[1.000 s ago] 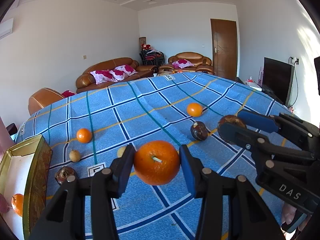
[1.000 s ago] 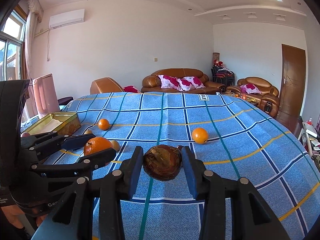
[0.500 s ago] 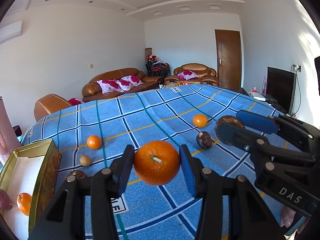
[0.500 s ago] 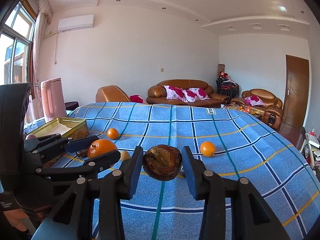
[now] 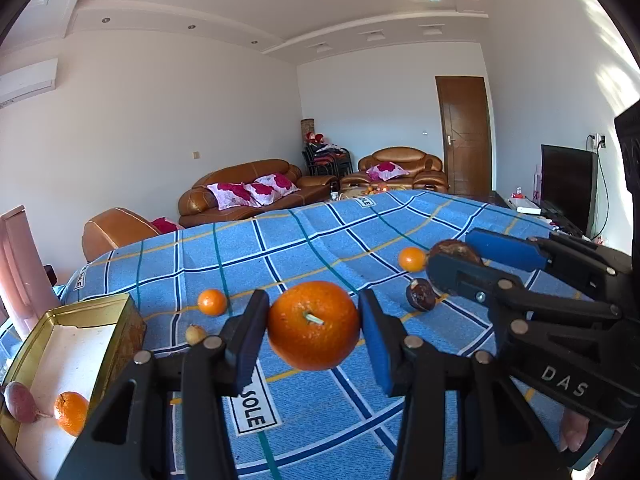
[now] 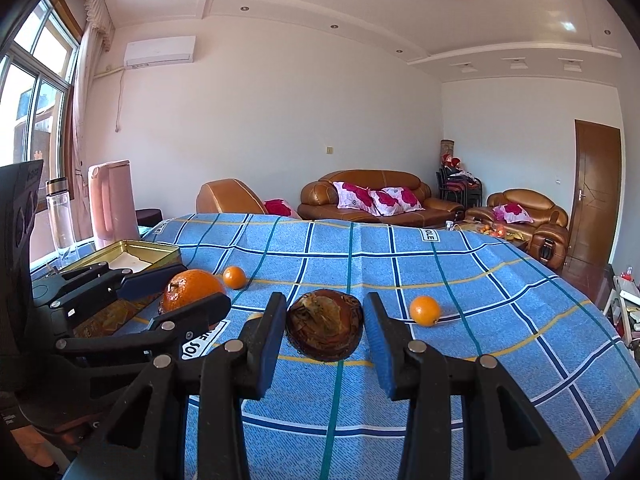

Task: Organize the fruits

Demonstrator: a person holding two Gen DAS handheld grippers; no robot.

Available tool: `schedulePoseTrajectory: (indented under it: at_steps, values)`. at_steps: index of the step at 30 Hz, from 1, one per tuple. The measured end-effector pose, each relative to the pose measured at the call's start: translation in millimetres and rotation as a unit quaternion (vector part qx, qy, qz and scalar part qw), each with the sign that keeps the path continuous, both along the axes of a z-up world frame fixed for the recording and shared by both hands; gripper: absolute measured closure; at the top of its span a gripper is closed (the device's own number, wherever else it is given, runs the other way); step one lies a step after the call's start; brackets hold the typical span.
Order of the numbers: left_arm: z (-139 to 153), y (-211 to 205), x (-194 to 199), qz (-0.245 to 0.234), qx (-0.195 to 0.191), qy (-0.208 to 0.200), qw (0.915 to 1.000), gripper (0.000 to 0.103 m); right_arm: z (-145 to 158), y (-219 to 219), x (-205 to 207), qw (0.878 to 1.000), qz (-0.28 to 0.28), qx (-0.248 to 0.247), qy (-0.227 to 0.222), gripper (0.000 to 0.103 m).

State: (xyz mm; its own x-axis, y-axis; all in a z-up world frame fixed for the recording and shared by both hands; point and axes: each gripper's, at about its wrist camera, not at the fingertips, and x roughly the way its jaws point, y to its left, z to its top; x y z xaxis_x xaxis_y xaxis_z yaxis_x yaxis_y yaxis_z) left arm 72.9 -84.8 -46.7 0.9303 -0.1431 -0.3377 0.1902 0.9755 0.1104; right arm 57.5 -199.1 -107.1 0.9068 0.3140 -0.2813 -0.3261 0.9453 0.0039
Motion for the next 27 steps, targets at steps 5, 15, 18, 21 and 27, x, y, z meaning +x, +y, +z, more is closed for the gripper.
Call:
schedulePoseTrajectory:
  at_steps: [5,15,18,21,27]
  values:
    - [0.7,8.4,-1.8,0.008,-0.004,-0.003,1.0,0.055,-0.3,1.8,0.2,1.0,0.002,0.001,-0.003,0.061]
    - [1.7,29.7,-8.3,0.027,-0.01,-0.009,0.9995,0.055,0.6,19.6,1.7,1.0,0.021,-0.008,-0.005,0.061]
    - [2.5,38.0,-9.0,0.034,-0.013,-0.007,0.9993,0.055,0.3,27.7,1.5,0.999,0.031,-0.012,-0.004,0.061]
    - [2.3,46.8,-10.5,0.041,-0.017,-0.006,0.999,0.055,0.3,36.0,1.2,0.999,0.039,-0.016,-0.004,0.061]
    - [3.1,69.5,-16.1,0.068,-0.021,-0.013,0.9974,0.055,0.6,51.1,0.2,0.998,0.054,-0.022,-0.005,0.061]
